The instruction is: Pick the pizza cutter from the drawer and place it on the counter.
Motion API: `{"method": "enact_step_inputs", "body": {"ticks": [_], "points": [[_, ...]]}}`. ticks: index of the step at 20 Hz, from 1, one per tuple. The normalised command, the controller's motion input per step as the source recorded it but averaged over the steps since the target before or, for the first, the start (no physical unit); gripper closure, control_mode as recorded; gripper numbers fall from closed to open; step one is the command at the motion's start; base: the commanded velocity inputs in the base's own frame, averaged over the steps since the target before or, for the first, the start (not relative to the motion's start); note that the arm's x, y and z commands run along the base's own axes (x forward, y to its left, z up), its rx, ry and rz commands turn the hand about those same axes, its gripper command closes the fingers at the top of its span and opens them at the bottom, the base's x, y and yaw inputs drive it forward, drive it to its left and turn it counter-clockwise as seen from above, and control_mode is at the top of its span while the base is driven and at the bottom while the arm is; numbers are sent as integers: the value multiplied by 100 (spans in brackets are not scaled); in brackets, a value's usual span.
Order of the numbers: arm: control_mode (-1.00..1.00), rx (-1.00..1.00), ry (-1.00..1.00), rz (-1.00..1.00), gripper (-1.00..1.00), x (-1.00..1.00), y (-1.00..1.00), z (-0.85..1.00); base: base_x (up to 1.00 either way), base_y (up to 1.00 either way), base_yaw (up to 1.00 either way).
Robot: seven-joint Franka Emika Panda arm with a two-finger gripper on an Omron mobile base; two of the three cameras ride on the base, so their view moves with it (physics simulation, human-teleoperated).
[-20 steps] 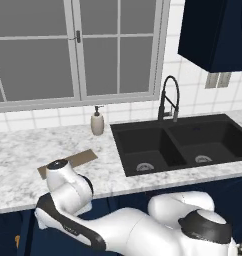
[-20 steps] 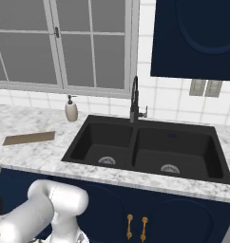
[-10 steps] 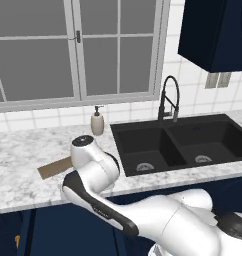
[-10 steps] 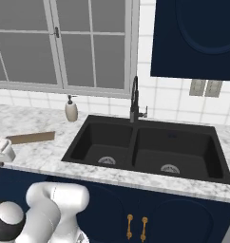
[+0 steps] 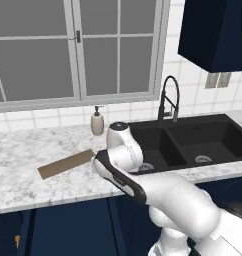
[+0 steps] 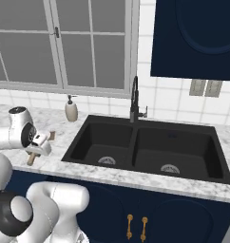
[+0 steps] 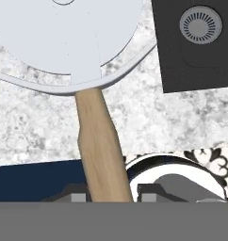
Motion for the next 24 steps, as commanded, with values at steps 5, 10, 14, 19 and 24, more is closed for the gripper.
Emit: {"method": "enact_step_inputs", "body": {"ticks": [5,10,14,19,24], "points": [[-100,0,4,-10,100,98,0,-7,0,0,0],[-100,2,3,-1,100,76,-8,-22,0,0,0],[-100,4,0,0,100,34,-7,-46,0,0,0],[-100,0,3,0,100,13,0,-40,0,0,0],[-100,0,3,0,100,17,2,-32,0,0,0]]}}
